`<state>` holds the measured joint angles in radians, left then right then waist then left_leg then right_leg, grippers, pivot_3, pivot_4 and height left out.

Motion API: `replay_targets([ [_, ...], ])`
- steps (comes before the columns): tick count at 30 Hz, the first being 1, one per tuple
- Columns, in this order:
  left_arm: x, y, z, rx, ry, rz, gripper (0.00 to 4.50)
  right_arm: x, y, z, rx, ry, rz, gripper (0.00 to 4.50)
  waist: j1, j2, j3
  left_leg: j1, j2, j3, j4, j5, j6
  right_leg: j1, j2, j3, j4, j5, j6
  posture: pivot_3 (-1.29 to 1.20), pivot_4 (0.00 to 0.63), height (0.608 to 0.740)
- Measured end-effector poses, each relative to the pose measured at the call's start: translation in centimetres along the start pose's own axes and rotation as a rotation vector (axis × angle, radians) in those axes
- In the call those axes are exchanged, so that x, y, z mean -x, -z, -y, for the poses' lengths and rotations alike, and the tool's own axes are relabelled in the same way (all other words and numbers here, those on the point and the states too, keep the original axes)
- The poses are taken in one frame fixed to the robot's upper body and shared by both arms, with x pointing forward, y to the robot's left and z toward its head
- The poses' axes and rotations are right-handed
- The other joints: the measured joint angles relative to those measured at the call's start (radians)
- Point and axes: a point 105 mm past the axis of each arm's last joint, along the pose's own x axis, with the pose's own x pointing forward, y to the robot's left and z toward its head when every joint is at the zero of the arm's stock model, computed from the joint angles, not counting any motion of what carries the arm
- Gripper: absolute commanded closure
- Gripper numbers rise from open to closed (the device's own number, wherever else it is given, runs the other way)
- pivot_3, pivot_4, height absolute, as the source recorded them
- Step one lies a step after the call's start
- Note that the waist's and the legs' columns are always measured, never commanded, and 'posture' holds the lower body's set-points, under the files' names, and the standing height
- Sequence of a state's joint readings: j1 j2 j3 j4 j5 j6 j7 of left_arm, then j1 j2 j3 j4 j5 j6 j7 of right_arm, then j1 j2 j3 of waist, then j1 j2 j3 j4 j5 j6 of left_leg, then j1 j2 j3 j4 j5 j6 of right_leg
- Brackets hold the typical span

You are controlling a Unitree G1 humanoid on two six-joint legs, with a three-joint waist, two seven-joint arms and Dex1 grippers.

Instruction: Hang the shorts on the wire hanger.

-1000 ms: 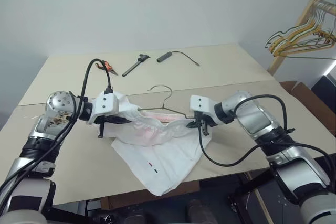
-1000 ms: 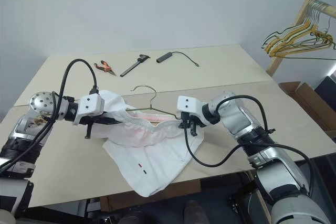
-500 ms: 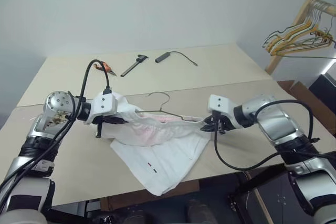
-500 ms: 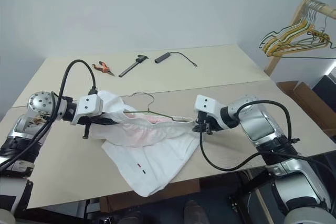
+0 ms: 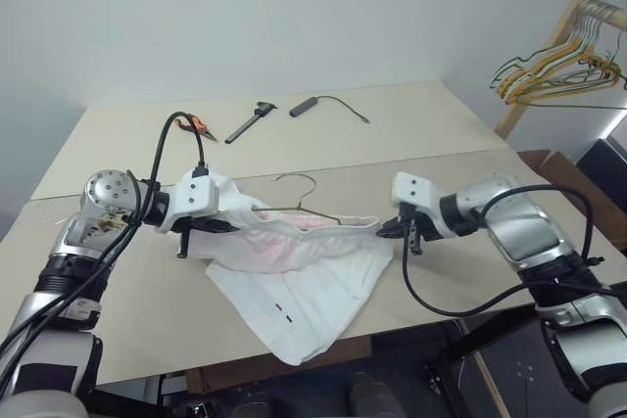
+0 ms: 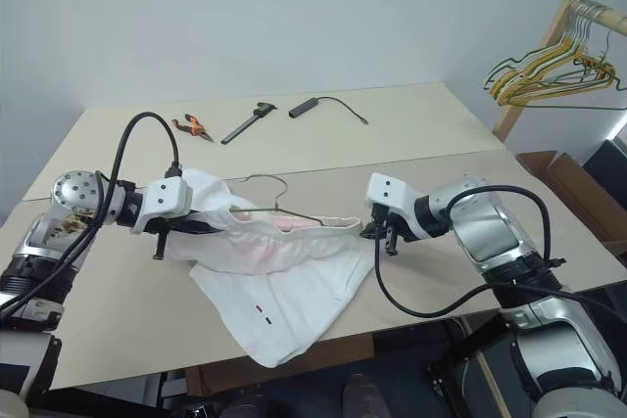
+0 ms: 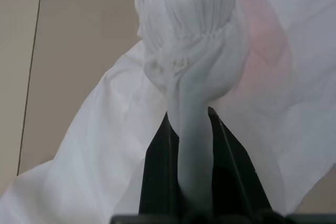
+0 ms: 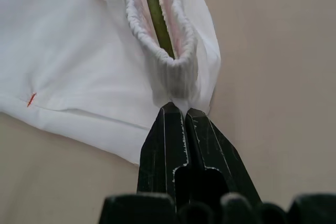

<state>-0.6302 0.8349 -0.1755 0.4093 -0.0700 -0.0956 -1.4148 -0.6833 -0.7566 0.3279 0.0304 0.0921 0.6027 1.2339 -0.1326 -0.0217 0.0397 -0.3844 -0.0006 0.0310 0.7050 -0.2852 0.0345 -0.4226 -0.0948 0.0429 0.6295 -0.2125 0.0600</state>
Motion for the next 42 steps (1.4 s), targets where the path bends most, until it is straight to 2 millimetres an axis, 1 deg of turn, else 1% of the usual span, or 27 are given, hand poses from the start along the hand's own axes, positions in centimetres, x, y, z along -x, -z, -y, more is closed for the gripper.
replay_targets([
  [3, 0.1, 0.2, 0.0, -0.005, 0.002, -0.016, 4.50, 0.5, -1.0, -0.1, 0.023, -0.002, 0.035, 4.45, 0.000, 0.000, 0.000, 0.000, 0.000, 0.000, 0.000, 0.000, 0.000, 0.000, 0.000, 0.000, 0.000, 0.000, 0.000, -0.12, 0.000, 0.740],
  [7, -0.1, 0.4, 0.1, -0.011, 0.008, -0.038, 4.50, 0.8, -3.2, -0.6, 0.082, -0.020, 0.084, 4.45, 0.001, 0.000, 0.000, 0.000, 0.000, 0.000, 0.000, 0.000, 0.000, 0.000, 0.000, 0.000, 0.000, 0.000, 0.000, -0.12, 0.000, 0.740],
  [10, -1.0, 0.2, 0.3, -0.017, 0.019, -0.031, 4.50, 0.3, -4.5, -1.0, 0.101, -0.026, 0.120, 4.45, 0.005, 0.000, 0.000, 0.000, 0.000, 0.000, 0.000, 0.000, 0.000, 0.000, 0.000, 0.000, 0.000, 0.000, 0.000, -0.13, 0.000, 0.740],
  [12, -1.8, 0.0, 0.4, -0.021, 0.035, -0.023, 4.50, -0.3, -4.8, -1.2, 0.100, -0.031, 0.132, 4.45, 0.007, 0.000, 0.000, 0.000, 0.000, 0.000, 0.000, 0.000, 0.000, 0.000, 0.000, 0.000, 0.000, 0.000, 0.000, -0.13, 0.000, 0.740],
  [15, -2.2, -0.5, 0.0, -0.037, 0.027, -0.020, 4.50, -1.1, -4.8, -1.3, 0.097, -0.025, 0.120, 3.80, 0.009, 0.000, 0.000, -0.001, 0.000, 0.000, 0.001, 0.000, 0.000, 0.000, 0.000, -0.001, 0.001, 0.000, 0.000, -0.13, 0.000, 0.740],
  [18, -2.2, -0.9, -0.4, -0.052, 0.013, -0.015, 4.50, -1.2, -4.6, -1.1, 0.096, -0.001, 0.107, 2.82, 0.007, 0.000, 0.000, -0.001, 0.000, 0.000, 0.001, 0.000, 0.000, 0.000, 0.000, -0.001, 0.001, 0.000, 0.000, -0.14, 0.000, 0.740],
  [20, -2.2, -0.9, -0.4, -0.049, 0.012, -0.016, 4.50, -0.8, -3.8, -1.1, 0.088, 0.011, 0.083, 2.07, 0.007, 0.000, 0.000, -0.002, 0.000, 0.000, 0.001, 0.000, 0.000, 0.000, 0.000, -0.001, 0.001, 0.000, 0.000, -0.14, 0.000, 0.740],
  [22, -2.2, -0.7, -0.4, -0.043, 0.011, -0.018, 4.50, -0.4, -3.2, -1.0, 0.081, 0.015, 0.067, 1.42, 0.007, 0.000, 0.000, -0.001, 0.000, 0.000, 0.001, 0.000, 0.000, 0.000, 0.000, -0.001, 0.000, 0.000, 0.000, -0.13, 0.000, 0.740],
  [24, -2.2, -0.6, -0.4, -0.036, 0.010, -0.019, 4.50, 0.2, -3.1, -0.9, 0.081, 0.022, 0.066, 0.66, 0.007, 0.000, 0.000, -0.001, 0.000, 0.000, 0.001, 0.000, 0.000, 0.000, 0.000, -0.001, 0.000, 0.000, 0.000, -0.13, 0.000, 0.740],
  [26, -2.2, -0.5, -0.4, -0.034, 0.010, -0.019, 4.50, 1.2, -3.3, -0.6, 0.079, 0.037, 0.084, 0.04, 0.007, 0.000, 0.000, -0.001, 0.000, 0.000, 0.001, 0.000, 0.000, 0.000, 0.000, -0.001, 0.000, 0.000, 0.000, -0.13, 0.000, 0.740],
  [29, -2.2, -0.5, -0.4, -0.032, 0.010, -0.021, 4.50, 3.1, -4.3, -0.1, 0.079, 0.067, 0.149, 0.04, 0.006, 0.000, 0.000, 0.000, 0.000, 0.000, 0.001, 0.000, 0.000, 0.000, 0.000, 0.000, 0.000, 0.000, 0.000, -0.13, 0.000, 0.740],
  [30, -2.2, -0.5, -0.4, -0.031, 0.009, -0.021, 4.50, 3.4, -5.0, -0.1, 0.086, 0.071, 0.180, 0.04, 0.005, 0.000, 0.000, 0.000, 0.000, 0.000, 0.001, 0.000, 0.000, 0.000, 0.000, 0.000, 0.000, 0.000, 0.000, -0.13, 0.000, 0.740],
  [32, -2.1, -0.5, -0.4, -0.031, 0.008, -0.021, 4.50, 3.4, -6.6, -0.6, 0.104, 0.053, 0.244, 0.04, 0.002, 0.000, 0.000, 0.000, 0.000, 0.000, 0.001, 0.000, 0.000, 0.000, 0.000, 0.000, 0.000, 0.000, 0.000, -0.13, 0.000, 0.740],
  [33, -2.1, -0.4, -0.4, -0.031, 0.008, -0.022, 4.50, 3.2, -7.3, -0.9, 0.110, 0.039, 0.277, 0.04, 0.001, 0.000, 0.000, 0.000, 0.000, 0.000, 0.001, 0.000, 0.000, 0.000, 0.001, 0.000, 0.000, 0.000, 0.000, -0.13, 0.000, 0.740],
  [35, -2.1, -0.5, -0.4, -0.031, 0.006, -0.021, 4.50, 2.1, -9.0, -1.9, 0.116, -0.004, 0.347, 0.04, 0.000, 0.000, 0.000, 0.000, 0.000, 0.000, 0.001, 0.000, 0.000, 0.000, 0.000, 0.000, 0.001, 0.000, 0.000, -0.12, 0.000, 0.740],
  [39, -1.9, -0.2, -0.3, -0.023, 0.006, -0.027, 4.50, -0.5, -10.5, -3.2, 0.099, -0.052, 0.386, 0.04, 0.005, 0.000, 0.000, -0.001, 0.000, 0.000, 0.001, 0.000, 0.000, 0.000, 0.000, 0.000, 0.001, 0.000, 0.000, -0.12, 0.000, 0.740],
  [40, -1.9, -0.1, -0.3, -0.021, 0.005, -0.029, 4.50, -1.4, -11.1, -3.4, 0.089, -0.064, 0.392, 0.20, 0.004, 0.000, 0.000, -0.001, 0.000, 0.000, 0.001, 0.000, 0.000, -0.001, 0.000, 0.000, 0.002, 0.000, 0.000, -0.12, 0.000, 0.740],
  [42, -1.9, -0.2, -0.3, -0.023, 0.005, -0.026, 4.50, -2.6, -11.6, -3.6, 0.083, -0.061, 0.381, 0.63, 0.004, 0.000, 0.000, -0.001, 0.000, 0.000, 0.001, 0.000, 0.000, -0.001, 0.000, 0.000, 0.003, 0.000, 0.000, -0.12, 0.000, 0.740],
])
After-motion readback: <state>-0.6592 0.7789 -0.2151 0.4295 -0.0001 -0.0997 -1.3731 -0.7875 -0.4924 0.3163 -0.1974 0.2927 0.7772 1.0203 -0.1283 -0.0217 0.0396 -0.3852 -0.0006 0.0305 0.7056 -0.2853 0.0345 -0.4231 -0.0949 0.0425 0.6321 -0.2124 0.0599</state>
